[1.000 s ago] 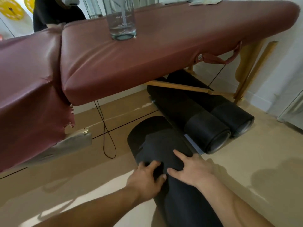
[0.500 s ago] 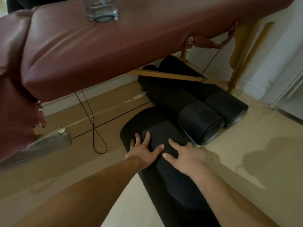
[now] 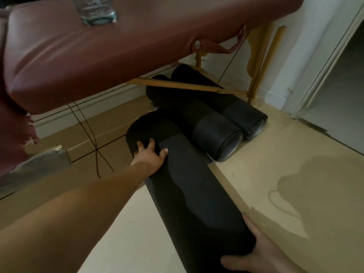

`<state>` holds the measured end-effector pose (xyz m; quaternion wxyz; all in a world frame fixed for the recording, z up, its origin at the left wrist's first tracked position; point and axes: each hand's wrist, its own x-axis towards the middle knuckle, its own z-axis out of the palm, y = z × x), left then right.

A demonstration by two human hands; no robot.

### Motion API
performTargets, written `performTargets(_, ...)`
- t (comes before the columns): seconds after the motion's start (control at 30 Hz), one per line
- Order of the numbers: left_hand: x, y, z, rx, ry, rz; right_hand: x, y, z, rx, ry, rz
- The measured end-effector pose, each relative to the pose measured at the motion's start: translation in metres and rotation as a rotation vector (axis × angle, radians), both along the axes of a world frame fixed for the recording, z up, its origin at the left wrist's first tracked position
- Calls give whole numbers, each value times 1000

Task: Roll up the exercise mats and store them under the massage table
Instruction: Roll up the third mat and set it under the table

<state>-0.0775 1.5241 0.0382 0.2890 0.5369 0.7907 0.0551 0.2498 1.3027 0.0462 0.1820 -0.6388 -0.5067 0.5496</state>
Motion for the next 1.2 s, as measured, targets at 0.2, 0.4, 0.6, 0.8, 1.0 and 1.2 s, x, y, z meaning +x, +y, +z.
performTargets(0.2, 6, -59, -1, 229, -71, -71, -47, 73, -16, -22, 150, -31)
performTargets(0.4, 43, -138, -13, 22, -291, -77, -85, 102, -30, 160, 25, -156)
performTargets(0.6, 63, -121, -20, 17, -258, -115, -59, 115, -30, 225, 33, -185)
performTargets(0.8, 47, -64, -12, -36, -73, -249, -73, 135, -30, 253, -46, -157)
performTargets(1.0, 24, -15, -7, -42, -11, -200, -90, 145, -31, 166, 96, -192)
performTargets(1.2, 39, -39, -1, 127, 54, -127, -82, 130, -7, 143, 21, -198)
